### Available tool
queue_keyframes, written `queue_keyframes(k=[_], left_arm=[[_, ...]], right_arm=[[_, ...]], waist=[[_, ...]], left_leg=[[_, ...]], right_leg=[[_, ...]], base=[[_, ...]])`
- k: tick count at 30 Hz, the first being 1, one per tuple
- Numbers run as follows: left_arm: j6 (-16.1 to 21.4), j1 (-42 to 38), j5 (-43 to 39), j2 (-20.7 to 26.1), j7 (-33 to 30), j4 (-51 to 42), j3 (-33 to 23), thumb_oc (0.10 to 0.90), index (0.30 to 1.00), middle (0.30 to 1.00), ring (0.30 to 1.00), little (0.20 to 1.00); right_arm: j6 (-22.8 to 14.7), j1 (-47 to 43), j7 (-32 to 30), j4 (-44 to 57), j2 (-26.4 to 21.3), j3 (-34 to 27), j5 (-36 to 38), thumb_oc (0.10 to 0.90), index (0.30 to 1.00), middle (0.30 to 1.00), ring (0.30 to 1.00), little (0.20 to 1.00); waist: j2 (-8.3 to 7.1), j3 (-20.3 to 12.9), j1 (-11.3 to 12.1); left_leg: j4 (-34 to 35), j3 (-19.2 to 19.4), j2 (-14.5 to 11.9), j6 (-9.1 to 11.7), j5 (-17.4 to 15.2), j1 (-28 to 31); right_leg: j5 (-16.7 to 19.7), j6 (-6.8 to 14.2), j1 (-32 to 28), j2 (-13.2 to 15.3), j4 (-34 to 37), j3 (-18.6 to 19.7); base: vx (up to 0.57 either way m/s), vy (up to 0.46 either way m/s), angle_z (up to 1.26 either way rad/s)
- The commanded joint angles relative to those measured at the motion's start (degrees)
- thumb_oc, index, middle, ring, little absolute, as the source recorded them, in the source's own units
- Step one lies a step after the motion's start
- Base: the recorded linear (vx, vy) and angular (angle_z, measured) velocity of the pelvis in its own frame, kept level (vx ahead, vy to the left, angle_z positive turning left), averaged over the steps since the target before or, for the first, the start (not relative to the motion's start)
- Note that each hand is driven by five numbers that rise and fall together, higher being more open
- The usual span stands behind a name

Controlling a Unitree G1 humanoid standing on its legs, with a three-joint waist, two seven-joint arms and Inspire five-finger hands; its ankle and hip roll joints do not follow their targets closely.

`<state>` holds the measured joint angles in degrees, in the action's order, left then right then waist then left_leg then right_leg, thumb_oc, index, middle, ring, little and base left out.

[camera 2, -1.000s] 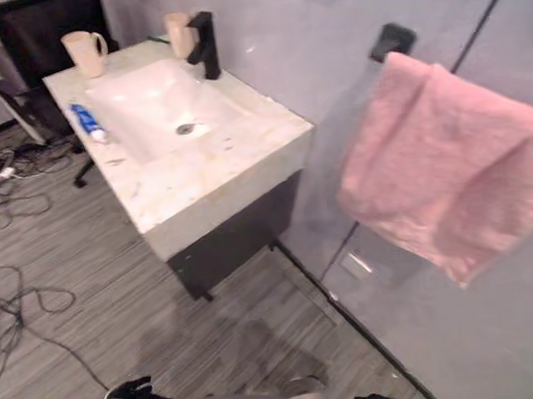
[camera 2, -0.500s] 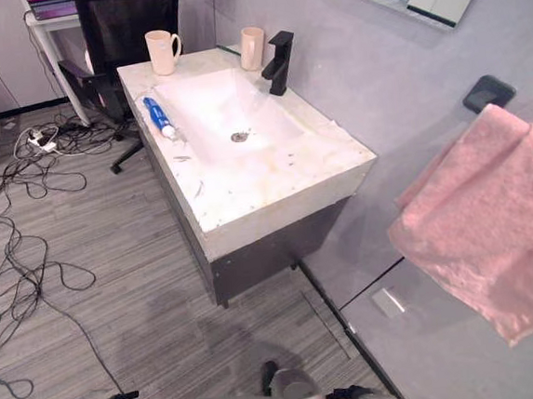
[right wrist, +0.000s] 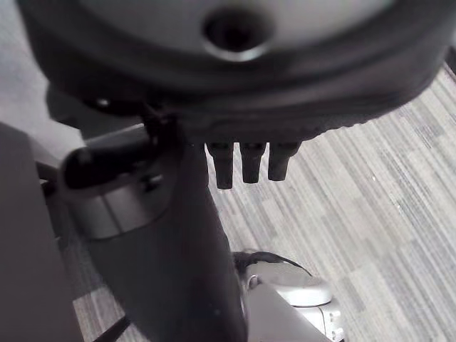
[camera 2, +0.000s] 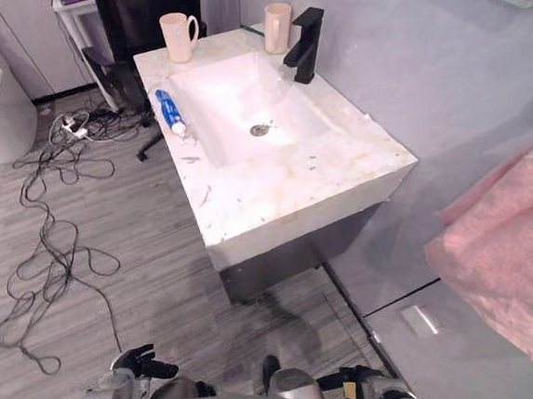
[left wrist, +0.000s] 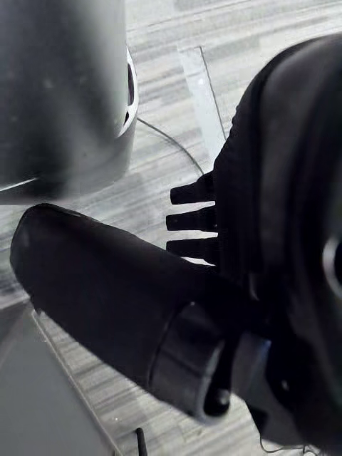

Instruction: Organize the bathroom.

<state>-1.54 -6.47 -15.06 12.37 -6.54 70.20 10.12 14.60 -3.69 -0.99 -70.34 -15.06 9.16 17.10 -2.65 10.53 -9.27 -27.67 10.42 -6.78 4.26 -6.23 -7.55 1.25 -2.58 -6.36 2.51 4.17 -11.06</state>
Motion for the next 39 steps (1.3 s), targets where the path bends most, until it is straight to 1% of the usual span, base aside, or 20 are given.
queue_keyframes(k=[1, 3, 6, 11, 13, 14, 16, 18, 20, 23, 25, 28, 30, 31, 32, 33, 34, 36, 37, 39], left_arm=[[0.93, 0.54, 1.58, 1.67, -2.19, -0.25, 1.07, 0.800, 0.900, 0.900, 0.900, 0.900], [0.98, 0.62, 2.72, 1.61, -2.14, -0.24, 1.10, 0.800, 0.900, 0.900, 0.900, 0.900], [0.93, 0.35, 4.04, 1.15, -1.47, 0.20, 1.48, 0.800, 0.900, 0.900, 0.900, 0.900], [-0.60, -0.71, 4.29, 0.83, -0.74, -0.48, 4.95, 0.800, 0.900, 0.900, 0.900, 0.900], [-0.57, -0.81, 3.94, 0.79, -0.51, -0.18, 6.05, 0.800, 0.900, 0.900, 0.900, 0.900], [-0.54, -0.87, 3.58, 0.97, -0.74, 0.13, 6.42, 0.800, 0.900, 0.900, 0.900, 0.900], [-0.79, -0.92, 3.14, 1.40, -1.10, 0.53, 6.32, 0.800, 0.900, 0.900, 0.900, 0.900], [-0.98, -1.01, 2.37, 2.01, -1.07, 0.80, 5.55, 0.800, 0.900, 0.900, 0.900, 0.900], [-1.05, -2.00, 3.76, 2.47, -1.06, 0.67, 5.26, 0.800, 0.900, 0.900, 0.900, 0.900], [-0.77, -2.54, 4.85, 1.99, -2.05, 0.53, 5.40, 0.800, 0.900, 0.900, 0.900, 0.900], [-0.12, -2.58, 5.08, 1.82, -2.77, 0.33, 5.59, 0.800, 0.900, 0.900, 0.900, 0.900], [0.38, -3.02, 5.54, 1.65, -3.07, 0.35, 5.41, 0.800, 0.900, 0.900, 0.900, 0.900], [1.20, -2.74, 6.88, 1.33, -2.13, 0.22, 5.38, 0.800, 0.900, 0.900, 0.900, 0.900], [1.67, -2.72, 7.10, 0.97, -2.28, 0.23, 5.83, 0.800, 0.900, 0.900, 0.900, 0.900], [1.75, -2.73, 6.95, 0.97, -2.27, 0.22, 5.93, 0.800, 0.900, 0.900, 0.900, 0.900], [2.04, -3.27, 6.09, 0.77, -1.78, -0.11, 6.49, 0.800, 0.900, 0.900, 0.900, 0.900], [2.19, -3.63, 6.10, 0.68, -1.78, -0.38, 6.72, 0.800, 0.900, 0.900, 0.900, 0.900], [1.65, -4.03, 6.05, 0.58, -1.79, -0.93, 7.05, 0.800, 0.900, 0.900, 0.900, 0.900], [1.43, -4.25, 5.91, 0.44, -2.08, -1.16, 6.85, 0.800, 0.900, 0.900, 0.900, 0.900], [1.34, -4.24, 5.67, 0.45, -2.41, -1.34, 6.68, 0.800, 0.900, 0.900, 0.900, 0.900]], right_arm=[[-0.05, -0.06, -0.90, -2.00, -0.51, 2.50, -0.98, 0.800, 0.900, 0.900, 0.900, 0.900], [0.41, 0.17, -1.41, -1.81, -0.62, 2.38, -0.65, 0.800, 0.900, 0.900, 0.900, 0.900], [0.68, 0.20, -2.10, -2.28, -0.77, 1.79, -0.09, 0.800, 0.900, 0.900, 0.900, 0.900], [1.21, 0.21, -2.81, -1.57, -0.66, 0.15, 1.82, 0.800, 0.900, 0.900, 0.900, 0.900], [0.58, 0.71, -2.44, -1.23, -0.38, 0.04, 1.87, 0.800, 0.900, 0.900, 0.900, 0.900], [-0.01, 0.85, -1.77, -1.20, -0.18, -0.08, 1.07, 0.800, 0.900, 0.900, 0.900, 0.900], [0.03, 0.52, -0.62, -1.16, -0.09, 0.30, -1.00, 0.800, 0.900, 0.900, 0.900, 0.900], [0.58, 0.23, -0.22, -1.45, 0.29, 1.22, -0.67, 0.800, 0.900, 0.900, 0.900, 0.900], [1.24, 0.20, -0.85, -1.58, 1.37, 2.31, 0.11, 0.800, 0.900, 0.900, 0.900, 0.900], [0.32, 0.73, -3.19, -1.96, 1.41, 2.08, 2.00, 0.800, 0.900, 0.900, 0.900, 0.900], [-0.07, 0.90, -2.98, -2.23, 0.94, 1.63, 1.04, 0.800, 0.900, 0.900, 0.900, 0.900], [-0.13, 1.41, -2.07, -2.65, 0.23, 0.83, 1.63, 0.800, 0.900, 0.900, 0.900, 0.900], [-0.54, 2.10, -1.87, -3.16, -0.14, -0.09, 2.87, 0.800, 0.900, 0.900, 0.900, 0.900], [-0.26, 2.49, -1.95, -3.00, -0.36, -0.42, 2.45, 0.800, 0.900, 0.900, 0.900, 0.900], [-0.14, 2.54, -1.91, -2.96, -0.34, -0.46, 2.36, 0.800, 0.900, 0.900, 0.900, 0.900], [0.01, 2.72, -2.16, -2.65, -0.76, -0.44, 3.76, 0.800, 0.900, 0.900, 0.900, 0.900], [0.14, 2.65, -1.61, -2.38, -1.02, -0.47, 3.78, 0.800, 0.900, 0.900, 0.900, 0.900], [0.48, 2.21, -1.52, -2.14, -1.16, -0.45, 3.72, 0.800, 0.900, 0.900, 0.900, 0.900], [0.70, 1.66, -1.41, -2.23, -1.05, -0.12, 3.94, 0.800, 0.900, 0.900, 0.900, 0.900], [0.85, 1.31, -1.37, -2.37, -0.91, 0.05, 3.77, 0.800, 0.900, 0.900, 0.900, 0.900]], waist=[[0.04, -2.88, -0.53], [1.04, -3.52, -1.09], [2.57, -4.20, -2.55], [3.99, -3.55, -3.78], [4.76, -3.16, -4.06], [5.07, -2.92, -3.81], [5.42, -2.59, -3.53], [5.55, -2.40, -4.66], [4.49, -3.11, -5.55], [2.13, -3.66, -6.56], [1.30, -3.40, -7.07], [1.42, -3.06, -7.27], [1.31, -4.29, -7.67], [1.69, -4.52, -7.74], [1.60, -4.72, -7.78], [1.17, -4.80, -7.26], [0.70, -4.73, -6.74], [0.02, -4.57, -5.96], [-0.73, -4.55, -5.17], [-0.92, -4.61, -4.78]], left_leg=[[20.54, -0.87, -4.49, 0.53, 5.55, 9.92], [24.33, -0.70, -7.97, 2.31, 8.48, 11.33], [26.49, 2.69, -8.30, 2.80, 7.18, 13.58], [24.12, 3.73, -3.47, 0.07, 3.52, 12.75], [25.09, 4.06, -1.33, -1.59, 2.51, 13.34], [25.60, 4.47, -0.21, -2.32, 1.78, 13.66], [26.78, 5.66, 0.47, -2.81, 1.42, 14.71], [28.97, 6.37, 1.09, -3.12, 1.69, 16.41], [30.85, 6.35, 3.53, -3.38, 2.02, 17.36], [32.08, 6.25, 7.61, -3.76, 0.39, 19.14], [32.19, 6.05, 9.00, -4.10, -0.80, 20.55], [31.59, 4.56, 9.71, -4.86, -1.65, 21.49], [27.14, 3.01, 10.60, -3.85, -3.47, 21.61], [21.77, 3.01, 9.77, -2.04, -1.49, 20.72], [21.15, 3.00, 9.77, -1.77, -0.83, 20.24], [11.50, 2.34, 9.05, 0.73, 3.96, 16.35], [7.07, 2.09, 8.43, 1.34, 5.35, 13.51], [2.54, 2.28, 7.16, 1.32, 5.04, 9.99], [1.33, 2.08, 5.79, 0.33, 3.45, 7.46], [1.95, 1.86, 4.99, -0.39, 2.69, 6.69]], right_leg=[[-2.10, 8.80, 3.65, 0.20, -6.03, 7.62], [-2.80, 9.54, 3.64, 0.69, -6.08, 8.52], [-3.79, 11.27, 5.65, 3.26, -9.16, 8.21], [-4.33, 13.73, 9.14, 8.13, -16.56, 8.73], [-1.38, 14.03, 12.71, 10.79, -22.96, 8.35], [1.67, 13.89, 14.98, 13.20, -27.85, 8.19], [2.67, 13.69, 16.67, 13.64, -30.49, 7.99], [-0.85, 14.26, 17.25, 7.61, -28.51, 7.62], [-1.88, 12.70, 16.41, 2.19, -18.90, 4.38], [4.43, 13.04, 17.18, -0.34, -8.49, 1.38], [7.25, 13.53, 19.01, -0.91, -6.67, -0.66], [5.73, 12.58, 18.26, -2.05, -8.39, 0.68], [5.05, 11.32, 17.42, -2.03, -8.80, 1.60], [4.53, 10.28, 15.75, -2.63, -8.27, 1.62], [4.56, 10.10, 15.68, -2.57, -8.13, 1.65], [3.92, 8.81, 13.22, -2.47, -7.18, 2.00], [3.37, 8.35, 11.74, -2.10, -6.73, 2.62], [2.67, 8.03, 10.07, -1.55, -6.35, 3.58], [1.98, 7.84, 8.51, -0.92, -5.98, 4.71], [1.48, 7.80, 7.98, -0.70, -6.01, 5.20]], base=[[0.18, 0.326, -0.27], [0.21, 0.451, -0.29], [0.16, 0.438, -0.06], [0.17, 0.466, 0.23], [0.16, 0.399, 0.20], [0.15, 0.356, 0.14], [0.14, 0.295, -0.16], [0.20, 0.227, -0.29], [0.31, 0.206, -0.33], [0.25, 0.115, 0.01], [0.26, 0.096, 0.14], [0.30, 0.047, 0.10], [0.31, 0.014, 0.09], [0.20, 0.008, 0.05], [0.21, -0.019, 0.16], [0.18, -0.017, 0.25], [0.18, -0.015, 0.15], [0.16, 0.043, -0.23], [0.19, 0.089, -0.47], [0.12, 0.095, -0.44]])
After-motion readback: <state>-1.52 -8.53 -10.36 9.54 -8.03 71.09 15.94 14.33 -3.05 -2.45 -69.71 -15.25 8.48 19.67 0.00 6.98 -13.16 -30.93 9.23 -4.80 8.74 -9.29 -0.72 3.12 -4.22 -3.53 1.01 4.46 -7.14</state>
